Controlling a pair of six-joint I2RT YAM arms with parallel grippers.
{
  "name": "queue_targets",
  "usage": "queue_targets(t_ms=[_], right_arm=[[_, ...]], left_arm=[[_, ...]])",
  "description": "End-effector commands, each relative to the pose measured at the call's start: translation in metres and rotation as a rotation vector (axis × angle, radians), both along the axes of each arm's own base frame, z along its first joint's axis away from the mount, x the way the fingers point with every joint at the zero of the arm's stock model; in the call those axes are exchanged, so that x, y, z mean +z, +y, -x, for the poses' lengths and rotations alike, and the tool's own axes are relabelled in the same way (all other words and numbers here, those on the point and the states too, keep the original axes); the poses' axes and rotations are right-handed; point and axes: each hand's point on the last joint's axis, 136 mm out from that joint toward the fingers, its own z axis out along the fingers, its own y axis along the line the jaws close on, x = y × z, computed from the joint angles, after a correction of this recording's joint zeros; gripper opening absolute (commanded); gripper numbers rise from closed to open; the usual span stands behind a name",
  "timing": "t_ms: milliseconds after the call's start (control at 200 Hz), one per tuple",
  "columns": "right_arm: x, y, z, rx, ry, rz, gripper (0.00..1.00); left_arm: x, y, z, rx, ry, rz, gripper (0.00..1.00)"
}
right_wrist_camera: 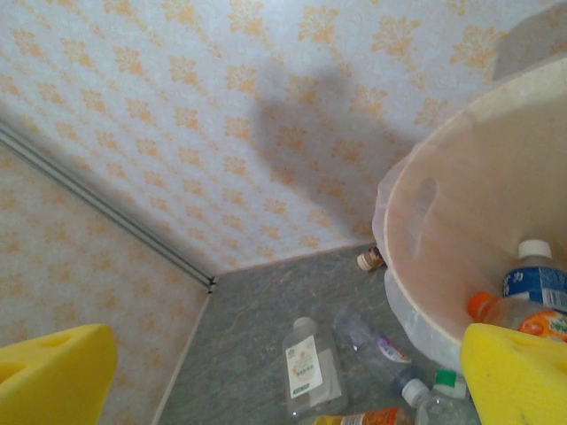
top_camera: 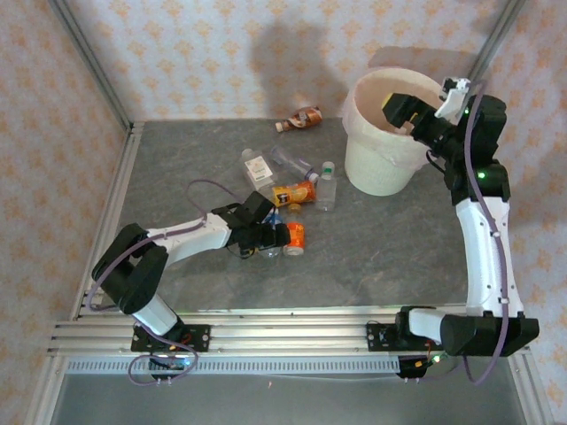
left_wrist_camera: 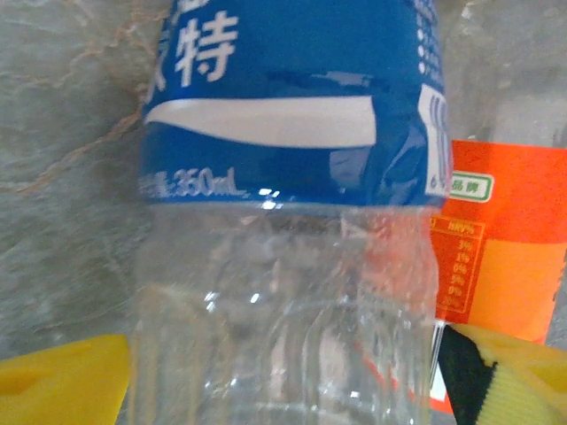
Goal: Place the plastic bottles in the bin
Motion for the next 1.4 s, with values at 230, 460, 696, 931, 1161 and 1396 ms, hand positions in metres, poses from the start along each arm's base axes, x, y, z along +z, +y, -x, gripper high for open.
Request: queue_targets(t_ms=[230, 460, 696, 931, 1161, 1396], right_arm=[[-0.03, -0.009, 0.019, -0.081, 0.055, -0.013, 0.99], [-0.013, -0.011, 0.027, -0.098, -0.074, -0.036, 0.99], [-0.02, 0.006, 0.033, -0.013, -0.073, -0.053, 0.99], [-0.045, -0.005, 0.036, -0.122, 0.072, -0.091, 1.0], [-0.049, 0.024, 0.038, 0.018, 0.095, -0.16, 0.99], [-0.061, 0.084, 0.048, 0.22, 0.155, -0.073, 0.99]], left_arm=[[0.001, -0.015, -0.006, -0.021, -0.02, 0.056, 0.68], [0.009, -0.018, -0.005, -0.051, -0.043, 0.074, 0.53], [0.042, -0.023, -0.015, -0.096, -0.17, 0.122, 0.39], [0.09, -0.037, -0.025, -0.177, -0.358, 0.196, 0.21], [0.158, -0.061, -0.03, -0.288, -0.508, 0.309, 0.0], [0.229, -0.085, -0.023, -0.409, -0.643, 0.48, 0.0]])
